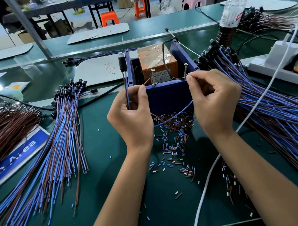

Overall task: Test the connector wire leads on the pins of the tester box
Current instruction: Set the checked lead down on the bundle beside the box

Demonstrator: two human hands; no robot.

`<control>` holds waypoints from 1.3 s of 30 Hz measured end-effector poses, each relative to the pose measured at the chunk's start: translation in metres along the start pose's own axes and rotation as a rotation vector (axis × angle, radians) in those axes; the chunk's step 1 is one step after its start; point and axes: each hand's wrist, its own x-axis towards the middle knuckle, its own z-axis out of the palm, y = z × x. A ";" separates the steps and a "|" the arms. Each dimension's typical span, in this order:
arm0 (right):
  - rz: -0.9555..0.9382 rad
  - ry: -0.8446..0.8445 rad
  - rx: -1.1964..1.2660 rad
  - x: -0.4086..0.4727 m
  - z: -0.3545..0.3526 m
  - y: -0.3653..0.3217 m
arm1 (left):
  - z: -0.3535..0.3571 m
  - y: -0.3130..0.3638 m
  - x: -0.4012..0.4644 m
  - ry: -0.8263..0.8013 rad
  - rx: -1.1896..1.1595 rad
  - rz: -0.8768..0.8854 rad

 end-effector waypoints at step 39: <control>-0.102 -0.146 0.072 0.122 0.028 -0.094 | -0.004 0.053 0.123 0.017 -0.614 -0.508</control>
